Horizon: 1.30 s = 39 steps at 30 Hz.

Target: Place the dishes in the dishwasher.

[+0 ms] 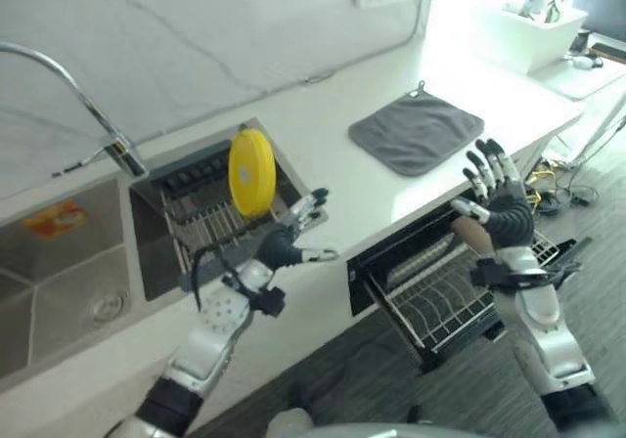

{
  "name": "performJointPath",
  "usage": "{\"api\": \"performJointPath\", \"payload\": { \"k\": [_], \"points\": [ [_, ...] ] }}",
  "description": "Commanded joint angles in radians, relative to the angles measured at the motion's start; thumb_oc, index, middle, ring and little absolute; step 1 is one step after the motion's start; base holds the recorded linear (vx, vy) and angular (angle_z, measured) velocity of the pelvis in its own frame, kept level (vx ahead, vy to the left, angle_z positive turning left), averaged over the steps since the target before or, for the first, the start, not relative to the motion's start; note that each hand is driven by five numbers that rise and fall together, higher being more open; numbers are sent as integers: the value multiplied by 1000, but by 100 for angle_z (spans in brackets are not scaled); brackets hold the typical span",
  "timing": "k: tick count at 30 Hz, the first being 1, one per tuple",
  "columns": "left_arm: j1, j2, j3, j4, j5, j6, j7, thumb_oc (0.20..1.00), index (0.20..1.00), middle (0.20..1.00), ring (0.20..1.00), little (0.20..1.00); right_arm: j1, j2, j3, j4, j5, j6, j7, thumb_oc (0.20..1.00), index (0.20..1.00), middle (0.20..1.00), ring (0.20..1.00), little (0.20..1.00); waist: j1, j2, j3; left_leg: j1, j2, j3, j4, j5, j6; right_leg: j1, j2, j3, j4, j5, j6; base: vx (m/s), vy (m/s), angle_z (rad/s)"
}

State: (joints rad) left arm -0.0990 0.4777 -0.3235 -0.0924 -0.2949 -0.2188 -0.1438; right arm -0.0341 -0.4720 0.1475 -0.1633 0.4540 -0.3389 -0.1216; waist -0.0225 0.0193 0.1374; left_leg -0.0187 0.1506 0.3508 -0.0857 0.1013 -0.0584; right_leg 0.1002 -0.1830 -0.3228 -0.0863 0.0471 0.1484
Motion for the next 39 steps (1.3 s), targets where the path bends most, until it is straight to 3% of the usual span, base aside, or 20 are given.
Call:
{"api": "performJointPath", "payload": {
  "k": [1, 8, 11, 22, 29, 32, 37, 38, 39],
  "points": [
    [15, 24, 48, -32, 2, -34, -9, 1000, 1000, 1000, 1000, 1000, -52, 21, -11, -56, 24, -32, 39, 1000, 1000, 1000, 1000, 1000, 28, 4, -36, 56, 45, 1, 1, -11, -47, 24, 5, -92, 80, -73, -4, 122, 180, 24],
    [49, 24, 42, -56, 29, -44, -27, 1000, 1000, 1000, 1000, 1000, -76, 32, 25, -57, -14, 28, 44, 1000, 1000, 1000, 1000, 1000, 71, -2, -48, 76, -12, -71, -2, -58, -22, 18, -5, -81, 47, -43, 4, 61, 26, -10],
    [37, 22, 41, -76, 73, -111, 49, 1000, 1000, 1000, 1000, 1000, -106, 35, 72, -51, 0, 54, 74, 1000, 1000, 1000, 1000, 1000, 99, -10, -50, 86, -35, -95, -2, -79, -10, 21, -13, -78, 41, -38, 10, 56, 16, 7],
    [31, 50, 82, -182, 141, -213, 60, 1000, 1000, 1000, 1000, 1000, -177, 66, 113, -50, -47, 61, -74, 1000, 1000, 1000, 1000, 1000, 166, -14, -57, 79, -61, -143, -2, -94, 6, 42, -27, -97, 30, -31, 20, 7, 0, 12],
    [46, 55, 169, -274, 73, -282, 80, 1000, 1000, 1000, 1000, 1000, -192, 81, 105, -40, -77, 78, -132, 1000, 1000, 1000, 1000, 1000, 197, -8, -67, 67, -60, -167, -2, -85, 2, 54, -32, -120, 25, -29, 24, -30, -8, 8],
    [51, 50, 200, -287, 36, -267, 67, 1000, 1000, 1000, 1000, 1000, -196, 87, 100, -35, -80, 83, -150, 1000, 1000, 1000, 1000, 1000, 208, -8, -71, 59, -56, -175, -2, -78, -2, 58, -33, -130, 23, -29, 24, -42, -25, 15],
    [49, 54, 190, -271, -124, -201, -97, 1000, 1000, 1000, 1000, 1000, -202, 87, 85, -3, -44, 86, -155, 1000, 1000, 1000, 1000, 1000, 214, -9, -74, 51, -42, -167, -2, -66, -10, 58, -30, -147, 30, -34, 19, -47, -34, 12],
    [47, 25, 154, -280, -277, -78, -222, 1000, 1000, 1000, 1000, 1000, -217, 95, 81, 31, -67, 76, -164, 1000, 1000, 1000, 1000, 1000, 216, -9, -70, 51, -36, -163, -2, -63, -13, 62, -24, -151, 30, -34, 14, -46, -74, 11],
    [43, 13, 130, -277, -318, -12, -266, 1000, 1000, 1000, 1000, 1000, -224, 97, 82, 46, -75, 67, -169, 1000, 1000, 1000, 1000, 1000, 214, -10, -71, 49, -33, -162, -2, -61, -14, 61, -21, -152, 28, -33, 12, -42, -89, 20]
  ]
}}
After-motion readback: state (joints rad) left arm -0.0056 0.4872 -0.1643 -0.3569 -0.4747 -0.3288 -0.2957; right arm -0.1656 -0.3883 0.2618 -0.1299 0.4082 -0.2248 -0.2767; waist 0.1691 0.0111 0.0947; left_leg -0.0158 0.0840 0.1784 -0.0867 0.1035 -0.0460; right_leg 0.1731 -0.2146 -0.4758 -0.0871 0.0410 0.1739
